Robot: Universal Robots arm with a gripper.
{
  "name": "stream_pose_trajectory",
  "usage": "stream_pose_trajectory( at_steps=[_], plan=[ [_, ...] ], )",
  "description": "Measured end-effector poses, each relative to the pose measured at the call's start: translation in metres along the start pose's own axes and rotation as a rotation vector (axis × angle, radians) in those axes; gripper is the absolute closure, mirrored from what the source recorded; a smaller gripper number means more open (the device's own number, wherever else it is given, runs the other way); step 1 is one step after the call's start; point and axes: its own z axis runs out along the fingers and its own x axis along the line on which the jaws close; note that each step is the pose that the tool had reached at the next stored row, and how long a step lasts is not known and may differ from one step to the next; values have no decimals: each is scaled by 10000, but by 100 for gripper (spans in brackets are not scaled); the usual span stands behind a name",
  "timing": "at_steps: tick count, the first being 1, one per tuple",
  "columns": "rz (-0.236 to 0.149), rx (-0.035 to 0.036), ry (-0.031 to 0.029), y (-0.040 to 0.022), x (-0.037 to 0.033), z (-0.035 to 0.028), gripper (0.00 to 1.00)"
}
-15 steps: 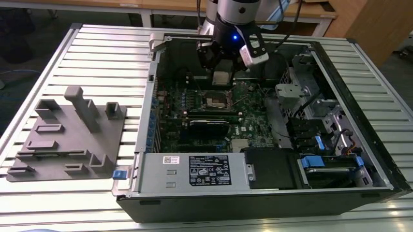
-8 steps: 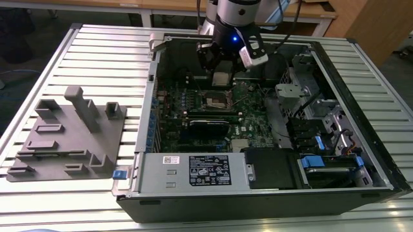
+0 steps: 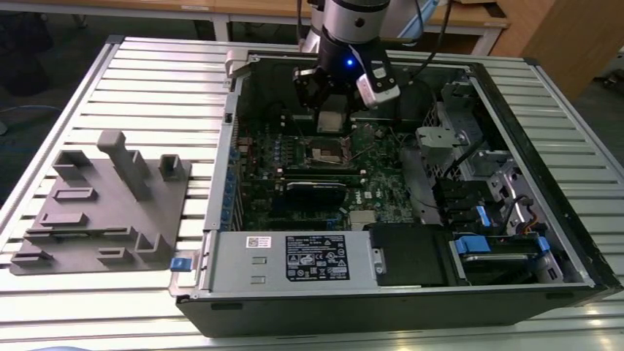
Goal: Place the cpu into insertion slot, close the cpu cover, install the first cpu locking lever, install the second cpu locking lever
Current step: 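Place the cpu into insertion slot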
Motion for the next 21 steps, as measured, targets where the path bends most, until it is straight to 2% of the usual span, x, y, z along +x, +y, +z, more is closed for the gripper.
stream_pose_trajectory(
  at_steps=[5, 21],
  plan=[
    [2, 2, 0, -36, -1, 73, 46],
    [12, 3, -1, -36, -2, 79, 46]
  ],
)
